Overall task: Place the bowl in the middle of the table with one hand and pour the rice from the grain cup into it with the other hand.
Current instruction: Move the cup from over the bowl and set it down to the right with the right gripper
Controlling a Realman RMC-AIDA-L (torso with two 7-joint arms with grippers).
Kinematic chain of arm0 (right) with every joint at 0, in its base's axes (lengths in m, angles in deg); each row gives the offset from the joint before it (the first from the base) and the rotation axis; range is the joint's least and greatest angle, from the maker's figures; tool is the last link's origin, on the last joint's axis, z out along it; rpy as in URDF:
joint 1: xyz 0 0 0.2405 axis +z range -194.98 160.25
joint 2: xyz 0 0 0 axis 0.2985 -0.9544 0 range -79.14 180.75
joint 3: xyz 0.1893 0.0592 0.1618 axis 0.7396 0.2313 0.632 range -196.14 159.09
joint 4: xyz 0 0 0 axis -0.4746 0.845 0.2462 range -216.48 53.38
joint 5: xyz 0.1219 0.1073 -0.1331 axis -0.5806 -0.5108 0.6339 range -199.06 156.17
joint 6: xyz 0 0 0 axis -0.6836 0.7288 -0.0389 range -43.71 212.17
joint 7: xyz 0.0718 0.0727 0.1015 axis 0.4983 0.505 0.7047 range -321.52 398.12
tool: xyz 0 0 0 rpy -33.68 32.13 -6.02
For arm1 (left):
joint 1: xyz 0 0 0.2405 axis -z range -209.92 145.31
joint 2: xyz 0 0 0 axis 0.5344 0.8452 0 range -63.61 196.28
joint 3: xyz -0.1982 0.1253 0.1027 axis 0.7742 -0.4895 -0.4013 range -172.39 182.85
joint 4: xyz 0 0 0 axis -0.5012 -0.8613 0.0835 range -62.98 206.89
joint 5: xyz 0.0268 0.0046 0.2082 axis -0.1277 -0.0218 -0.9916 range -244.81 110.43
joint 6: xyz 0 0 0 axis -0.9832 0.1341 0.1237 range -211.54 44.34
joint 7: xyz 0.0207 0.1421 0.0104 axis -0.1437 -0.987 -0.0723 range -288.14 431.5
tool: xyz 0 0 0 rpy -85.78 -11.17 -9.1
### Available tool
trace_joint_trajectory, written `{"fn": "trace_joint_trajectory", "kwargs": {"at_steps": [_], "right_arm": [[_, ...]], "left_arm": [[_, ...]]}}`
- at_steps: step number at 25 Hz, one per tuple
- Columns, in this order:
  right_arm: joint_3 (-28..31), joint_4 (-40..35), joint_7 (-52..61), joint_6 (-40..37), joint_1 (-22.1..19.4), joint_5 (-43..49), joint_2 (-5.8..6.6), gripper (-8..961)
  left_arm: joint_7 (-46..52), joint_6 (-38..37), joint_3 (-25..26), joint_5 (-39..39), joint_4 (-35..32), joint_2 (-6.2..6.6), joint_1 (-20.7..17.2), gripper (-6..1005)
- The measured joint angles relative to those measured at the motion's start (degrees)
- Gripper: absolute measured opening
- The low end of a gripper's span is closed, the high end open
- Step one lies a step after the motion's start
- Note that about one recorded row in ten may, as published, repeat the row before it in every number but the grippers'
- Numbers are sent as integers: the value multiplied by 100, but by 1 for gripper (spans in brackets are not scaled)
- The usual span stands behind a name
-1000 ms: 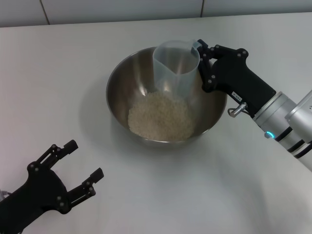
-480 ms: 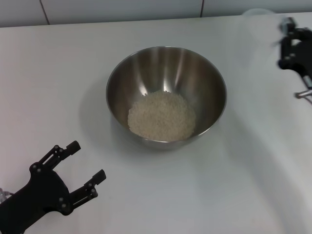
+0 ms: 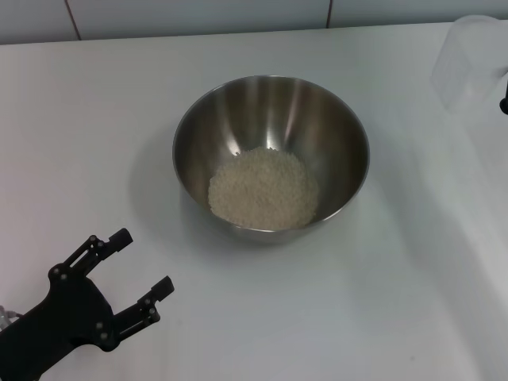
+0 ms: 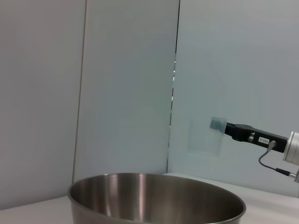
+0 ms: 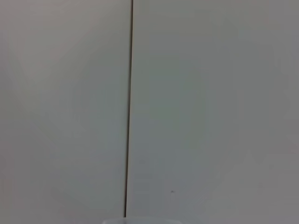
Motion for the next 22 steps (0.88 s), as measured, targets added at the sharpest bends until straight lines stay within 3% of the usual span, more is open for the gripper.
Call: {"fn": "trace_joint_trajectory", "kwargs": {"at_steps": [7,14,22], "right_arm": [[-3,-17,0,110,37,0,0,19],[18,-7,0,1318,164,0,0,25],[-26,17,-3,1906,138,42,-27,31]], "left_arm": [[1,-25,0,0,0,6,-14,868],[-14,-83,-68,0,0,17,-30,868],[-34,-141,-113,-6,0,16,-56,868]]}}
